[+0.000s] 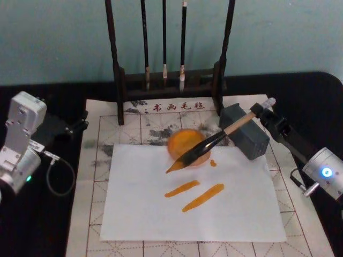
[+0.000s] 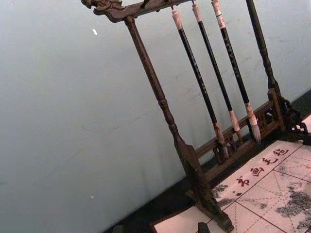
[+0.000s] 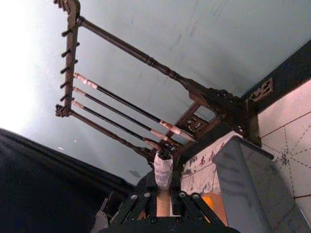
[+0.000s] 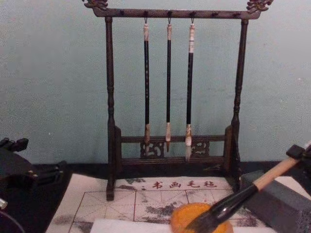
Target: Pick up the brush from the inkstone, write on the paper, then place the brush back to its original position.
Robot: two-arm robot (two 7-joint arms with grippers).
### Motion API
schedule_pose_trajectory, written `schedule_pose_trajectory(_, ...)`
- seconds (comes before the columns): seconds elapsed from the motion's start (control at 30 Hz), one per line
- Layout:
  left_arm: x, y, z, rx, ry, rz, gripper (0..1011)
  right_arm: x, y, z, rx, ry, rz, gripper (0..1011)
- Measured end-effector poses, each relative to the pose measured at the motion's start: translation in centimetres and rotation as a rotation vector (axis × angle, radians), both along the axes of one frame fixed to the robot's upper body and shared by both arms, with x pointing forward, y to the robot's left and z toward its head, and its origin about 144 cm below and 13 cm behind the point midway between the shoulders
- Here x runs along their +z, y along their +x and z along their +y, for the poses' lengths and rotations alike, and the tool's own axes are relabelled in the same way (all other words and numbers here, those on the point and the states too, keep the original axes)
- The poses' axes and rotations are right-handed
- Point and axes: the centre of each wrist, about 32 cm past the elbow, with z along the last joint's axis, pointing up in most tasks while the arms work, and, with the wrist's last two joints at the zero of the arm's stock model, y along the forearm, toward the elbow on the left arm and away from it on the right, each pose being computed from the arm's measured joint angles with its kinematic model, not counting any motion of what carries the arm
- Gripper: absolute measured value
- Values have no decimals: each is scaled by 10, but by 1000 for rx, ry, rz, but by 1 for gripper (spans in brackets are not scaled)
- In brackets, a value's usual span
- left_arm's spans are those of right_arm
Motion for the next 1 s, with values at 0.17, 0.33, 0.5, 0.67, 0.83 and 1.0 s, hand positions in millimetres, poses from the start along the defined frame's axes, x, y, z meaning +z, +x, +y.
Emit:
schedule_pose_trajectory(0.17,0,0,0,0,0,0,1001,-2,-2,2,15,-22,-3,175)
schedule_pose_trajectory(0.33,0,0,0,0,0,0,1001,-3,-3,3,29,-43,-9,175)
schedule_pose_trajectory(0.5,0,0,0,0,0,0,1001,-4,-4,4,37,-59,-14,175)
schedule_pose_trajectory(0.67,0,0,0,0,0,0,1001,-4,-5,4,45,-72,-18,175)
schedule_pose_trajectory(0.83,0,0,0,0,0,0,1001,-5,-5,5,54,-83,-22,175)
schedule_pose_trajectory(1.0,0,0,0,0,0,0,1001,-5,-5,6,58,-90,-25,175)
